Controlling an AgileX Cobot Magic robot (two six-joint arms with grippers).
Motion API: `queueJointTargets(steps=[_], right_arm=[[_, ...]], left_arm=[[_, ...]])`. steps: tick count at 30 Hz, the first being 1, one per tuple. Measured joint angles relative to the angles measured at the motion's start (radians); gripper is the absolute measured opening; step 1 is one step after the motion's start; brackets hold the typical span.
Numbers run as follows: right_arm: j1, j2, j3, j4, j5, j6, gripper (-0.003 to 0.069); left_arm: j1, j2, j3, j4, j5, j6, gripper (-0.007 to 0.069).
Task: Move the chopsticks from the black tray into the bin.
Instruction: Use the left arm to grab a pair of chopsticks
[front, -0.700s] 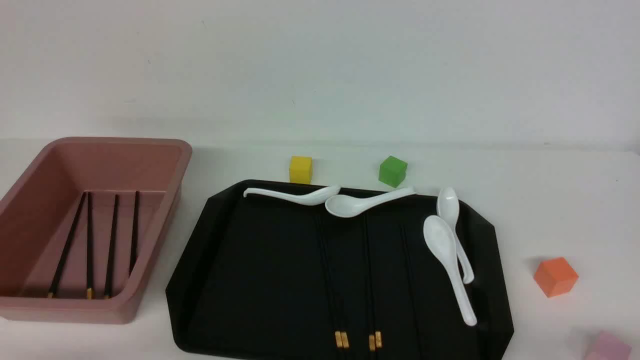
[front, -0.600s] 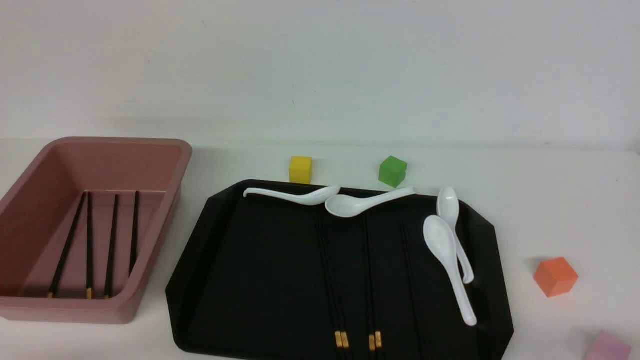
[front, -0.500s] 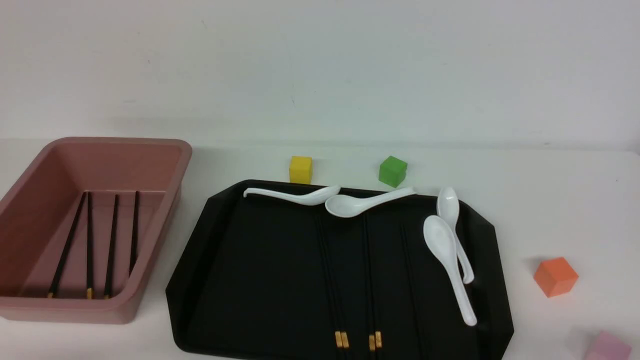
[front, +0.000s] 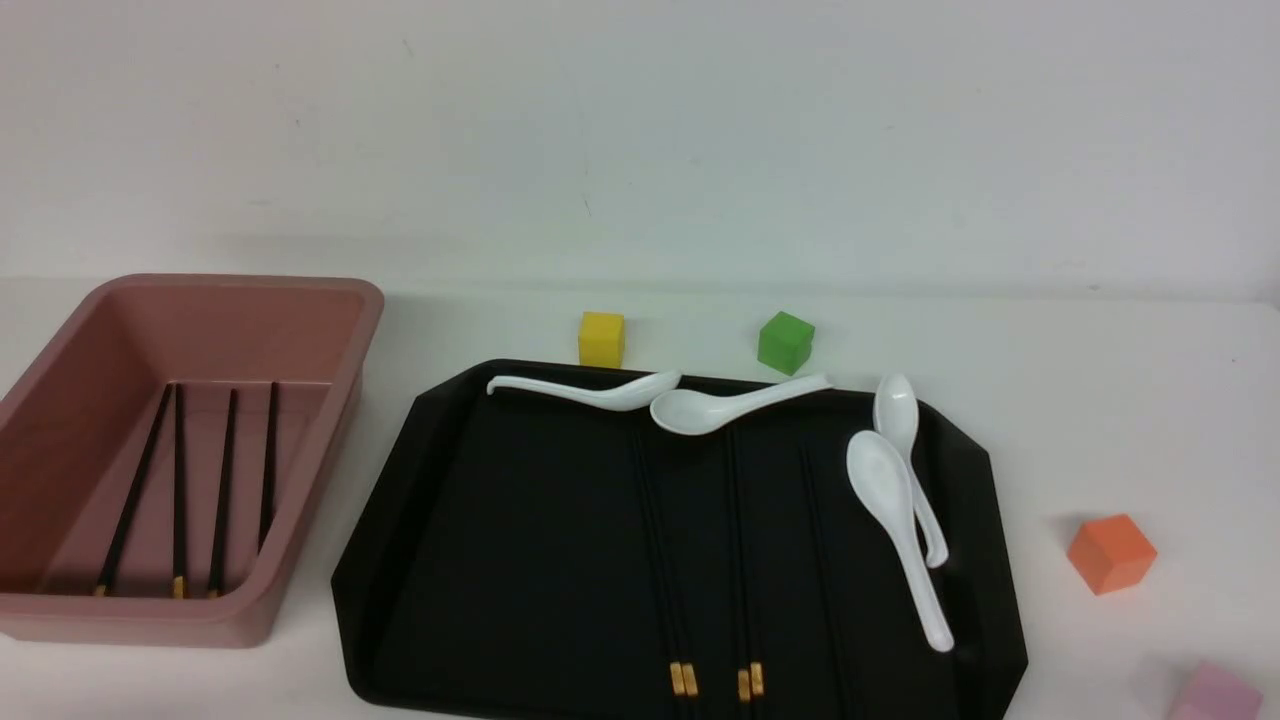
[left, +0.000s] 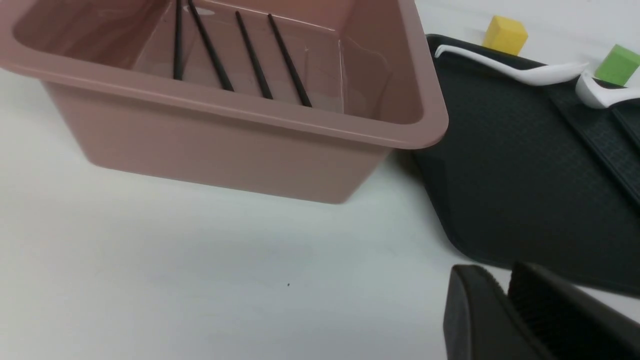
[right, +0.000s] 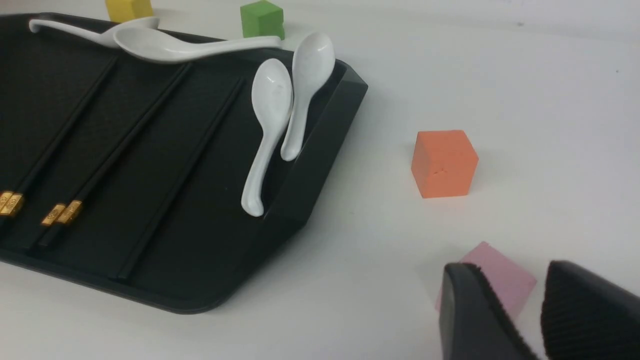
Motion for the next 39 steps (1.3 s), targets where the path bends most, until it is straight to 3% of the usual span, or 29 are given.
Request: queueJointTargets(steps=[3,6,8,9,14,20,22,28,29,32,36,39], right_arm=[[0.000,0.000,0.000,0.000,0.000,0.000,0.0240],[0.000,0.000,0.000,0.000,0.000,0.000,0.0240],[0.000,0.000,0.000,0.000,0.000,0.000,0.0240],[0.000,0.000,0.000,0.000,0.000,0.000,0.0240],[0.000,0.000,0.000,0.000,0.000,0.000,0.0240],[0.000,0.000,0.000,0.000,0.000,0.000,0.0240],[0.000,0.000,0.000,0.000,0.000,0.000,0.0240],[0.000,0.000,0.000,0.000,0.000,0.000,0.0240],[0.000,0.000,0.000,0.000,0.000,0.000,0.0240],[0.000,0.000,0.000,0.000,0.000,0.000,0.0240],[0.000,0.000,0.000,0.000,0.000,0.000,0.0240],[0.000,0.000,0.000,0.000,0.000,0.000,0.0240]], left_arm=[[0.000,0.000,0.000,-0.001,-0.002,-0.001,0.0113],[0.000,0.000,0.000,-0.141,-0.030,-0.089,0.0113],[0.000,0.000,0.000,-0.299,-0.048,-0.204,0.0115],[0.000,0.000,0.000,-0.452,-0.062,-0.297,0.0117],[0.000,0.000,0.000,-0.883,-0.124,-0.489,0.0125],[0.000,0.000,0.000,-1.060,-0.300,-0.488,0.0126],[0.000,0.000,-0.006,-1.060,-0.312,-0.472,0.0126],[0.000,0.082,-0.271,-0.958,-0.263,-0.185,0.0033],[0.000,0.152,-0.342,-0.903,-0.196,-0.117,-0.0001],[0.000,0.373,-0.496,-0.776,0.026,-0.027,-0.0013],[0.000,0.780,-0.692,-0.541,0.466,-0.034,-0.0013],[0.000,1.052,-0.811,-0.424,0.626,-0.030,-0.0013]])
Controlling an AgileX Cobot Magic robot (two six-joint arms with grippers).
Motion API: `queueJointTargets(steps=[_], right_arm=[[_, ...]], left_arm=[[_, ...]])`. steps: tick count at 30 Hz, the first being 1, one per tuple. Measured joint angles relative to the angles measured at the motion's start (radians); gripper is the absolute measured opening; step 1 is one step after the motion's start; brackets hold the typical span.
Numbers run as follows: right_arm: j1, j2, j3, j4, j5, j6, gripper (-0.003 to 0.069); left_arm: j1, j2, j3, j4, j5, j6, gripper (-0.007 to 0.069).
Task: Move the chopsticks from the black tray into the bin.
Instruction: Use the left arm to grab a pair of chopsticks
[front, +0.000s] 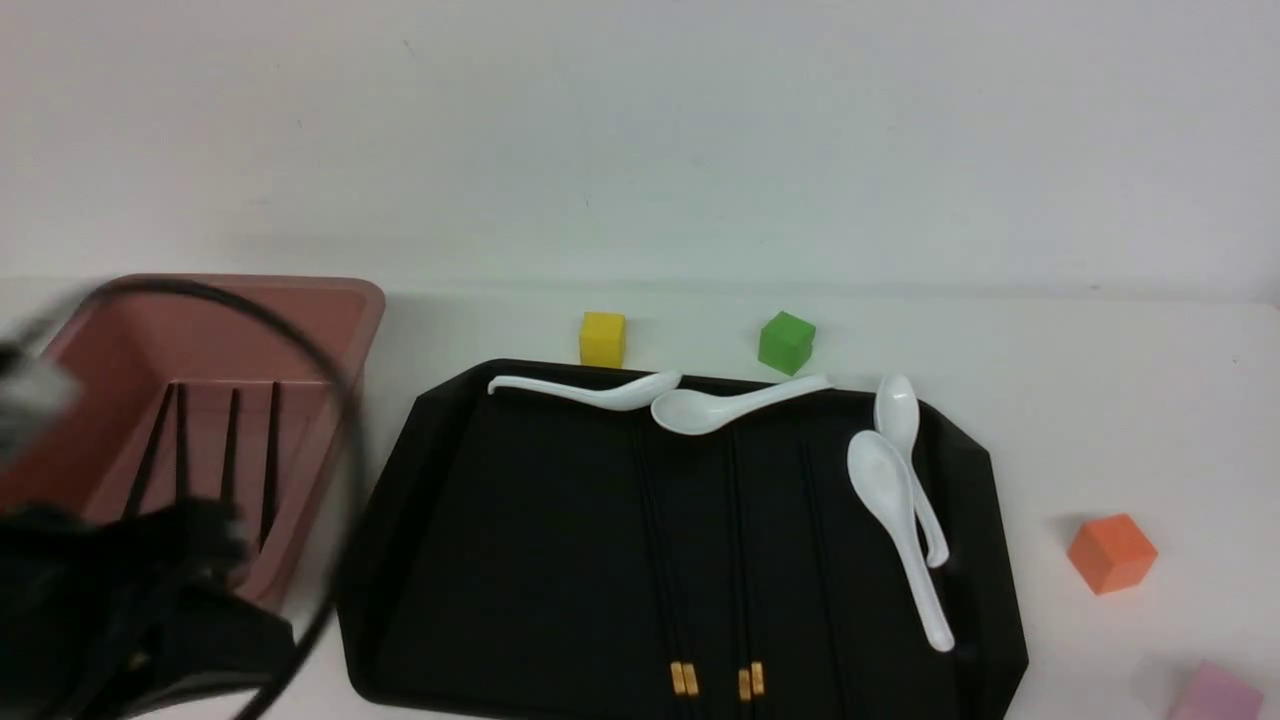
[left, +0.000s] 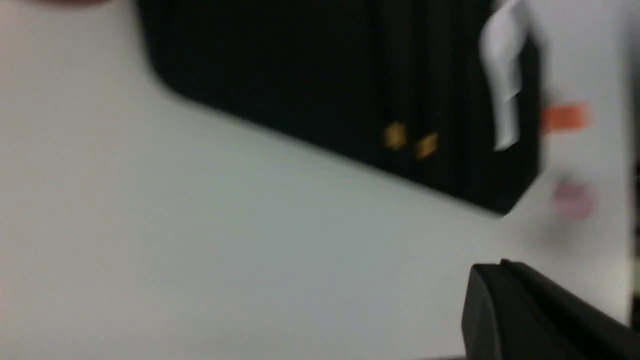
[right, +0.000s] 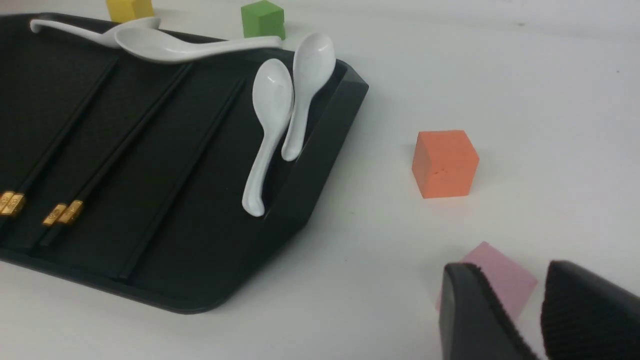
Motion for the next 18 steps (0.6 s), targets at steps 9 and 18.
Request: queueJointTargets(steps=[9,18], right_arm=[[0.000,0.000,0.000,0.000,0.000,0.000,0.0240],[0.000,0.000,0.000,0.000,0.000,0.000,0.0240]], left_arm=[[-0.259,0.440,-0.257,0.117,-0.050,-0.143,-0.0013],[-0.518,0.648,-0.425,0.256,-0.170,-0.487,0.0034]])
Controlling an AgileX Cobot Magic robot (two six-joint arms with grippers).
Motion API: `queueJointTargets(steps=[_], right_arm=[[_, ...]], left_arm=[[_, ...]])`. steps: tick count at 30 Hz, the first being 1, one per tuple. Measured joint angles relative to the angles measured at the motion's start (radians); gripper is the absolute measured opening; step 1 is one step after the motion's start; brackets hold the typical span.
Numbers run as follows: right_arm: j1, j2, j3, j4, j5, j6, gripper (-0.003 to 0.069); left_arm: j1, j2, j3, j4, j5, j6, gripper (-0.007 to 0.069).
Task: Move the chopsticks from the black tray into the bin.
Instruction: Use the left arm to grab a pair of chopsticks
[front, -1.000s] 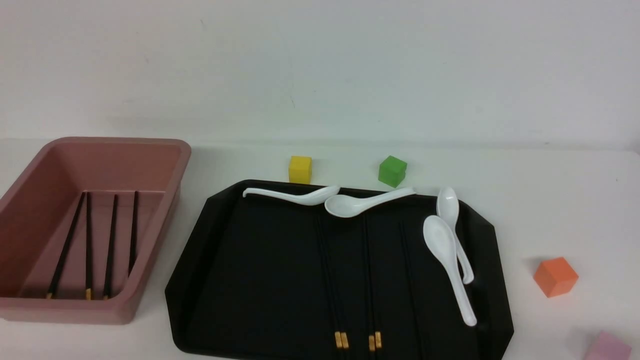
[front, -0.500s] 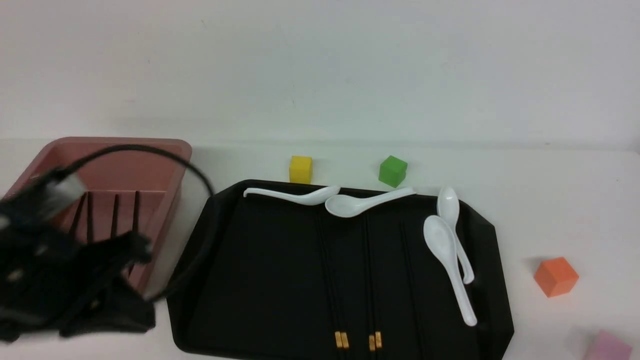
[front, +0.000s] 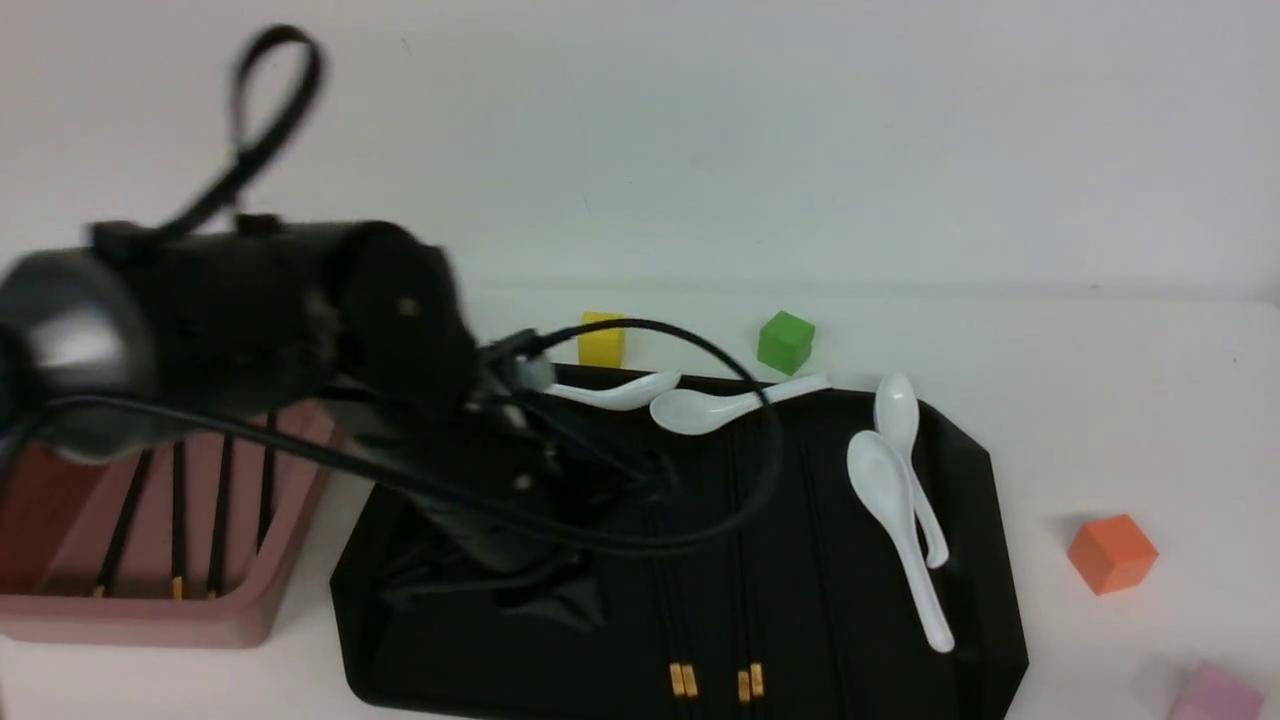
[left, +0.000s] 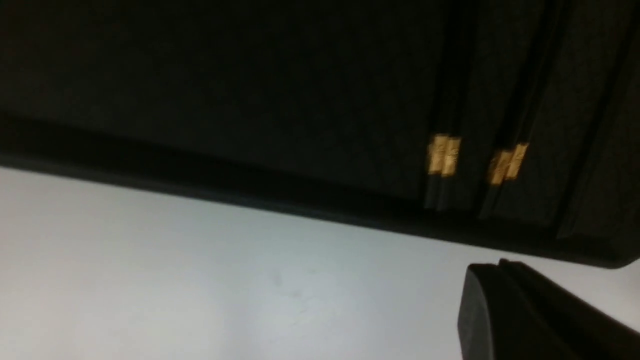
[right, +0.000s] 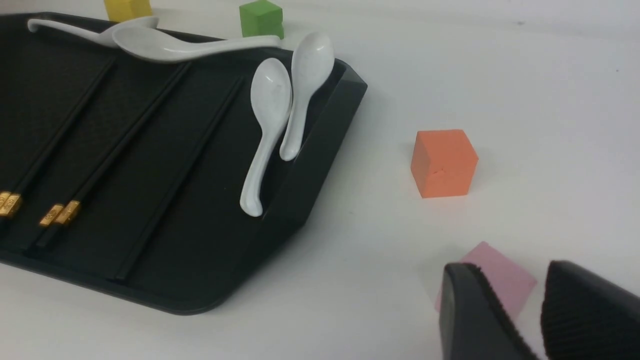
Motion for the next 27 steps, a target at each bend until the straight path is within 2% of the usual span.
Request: queueJointTargets(steps=[7,10,15,27], right_arm=[[0.000,0.000,0.000,0.000,0.000,0.000,0.0240],[0.000,0.000,0.000,0.000,0.000,0.000,0.0240],[0.000,0.000,0.000,0.000,0.000,0.000,0.0240],[0.000,0.000,0.000,0.000,0.000,0.000,0.0240]], left_arm=[[-0.081,0.108,-0.105,0.111,-0.004,-0.145,0.0225],[-0.087,0.168,-0.174,0.194,-0.004,-0.261,0.0323],[-0.087,0.242,-0.229,0.255,0.000,-0.330,0.0351],[-0.087,0.418,-0.398,0.285,0.153,-0.344,0.0323]])
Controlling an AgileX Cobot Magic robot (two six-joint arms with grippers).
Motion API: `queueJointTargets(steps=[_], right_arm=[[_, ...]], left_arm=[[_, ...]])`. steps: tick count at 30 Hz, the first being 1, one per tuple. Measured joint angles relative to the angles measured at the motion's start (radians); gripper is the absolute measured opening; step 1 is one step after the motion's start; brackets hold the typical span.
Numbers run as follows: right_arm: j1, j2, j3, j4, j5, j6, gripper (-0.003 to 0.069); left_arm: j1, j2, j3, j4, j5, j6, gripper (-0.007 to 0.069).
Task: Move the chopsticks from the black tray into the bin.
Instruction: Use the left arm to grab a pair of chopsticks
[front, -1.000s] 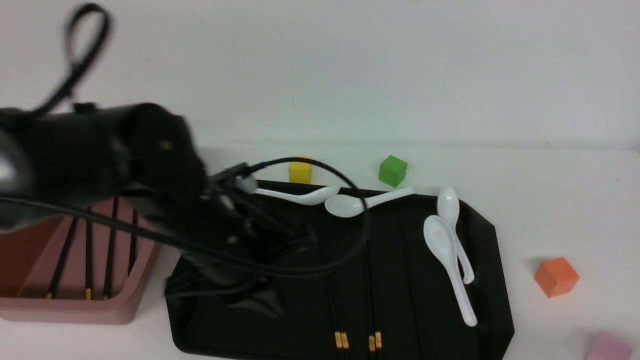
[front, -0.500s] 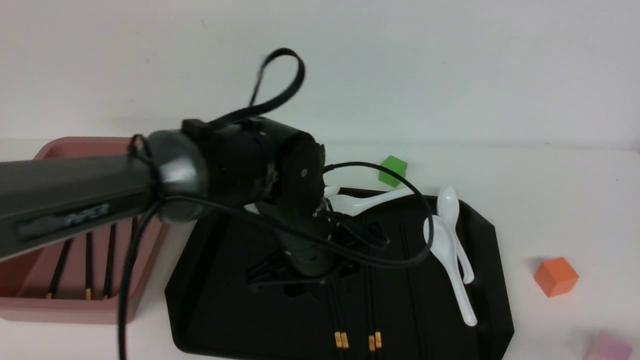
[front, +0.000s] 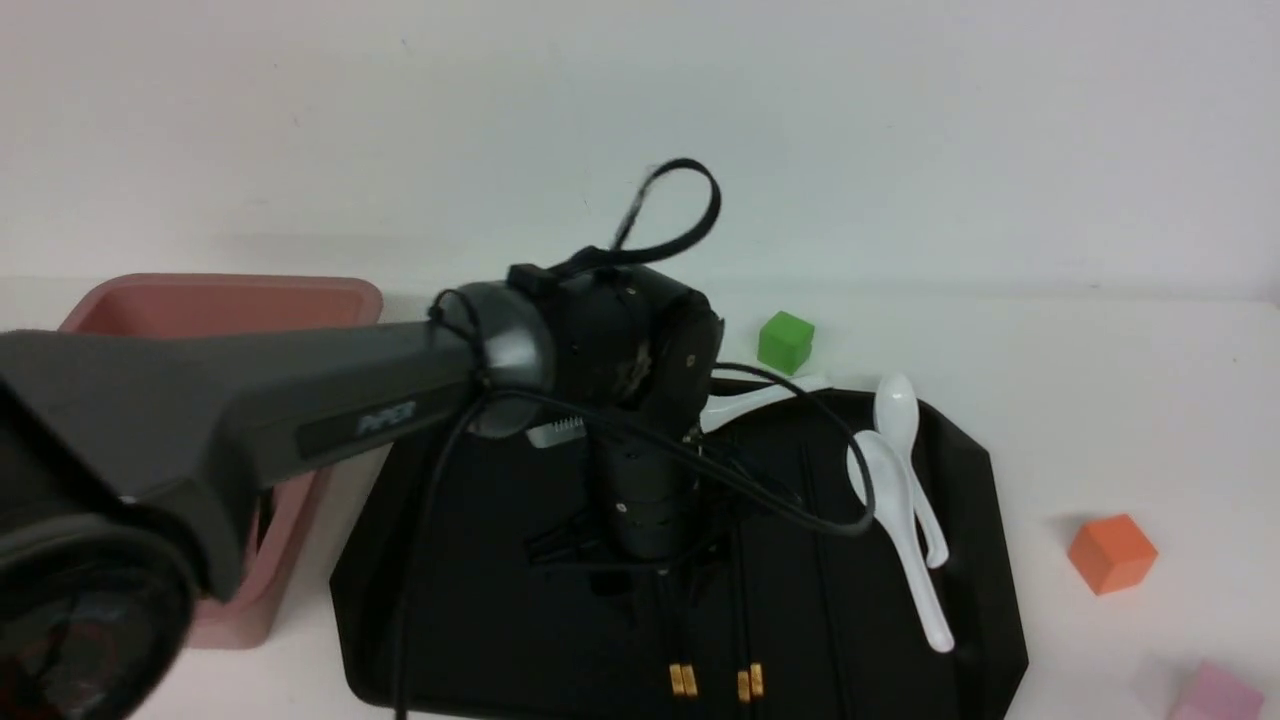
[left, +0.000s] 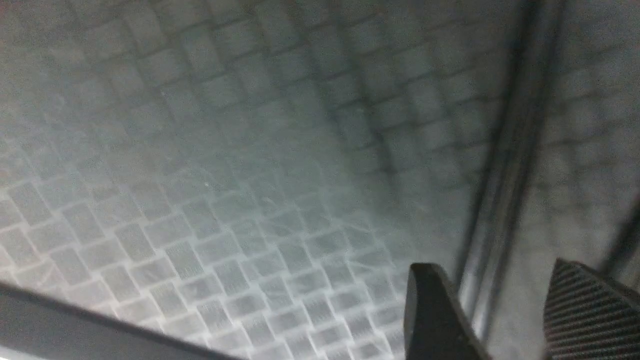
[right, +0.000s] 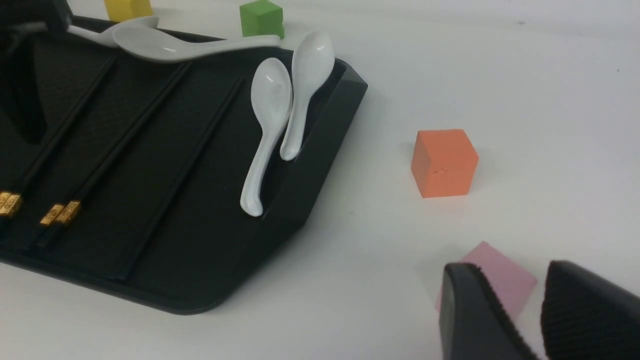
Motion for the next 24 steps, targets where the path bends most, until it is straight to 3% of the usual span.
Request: queueJointTargets(steps=[12,18,24], right_arm=[[0.000,0.000,0.000,0.000,0.000,0.000,0.0240],[0.000,0.000,0.000,0.000,0.000,0.000,0.0240],[0.000,0.000,0.000,0.000,0.000,0.000,0.0240]], left_arm=[[0.000,0.051,-0.014,-0.015,0.000,-0.012,0.0311],[0.000,0.051,-0.014,-0.016,0.017,0.052,0.0115],[0.000,0.032,-0.023,-0.030,0.036,0.125,0.0112]])
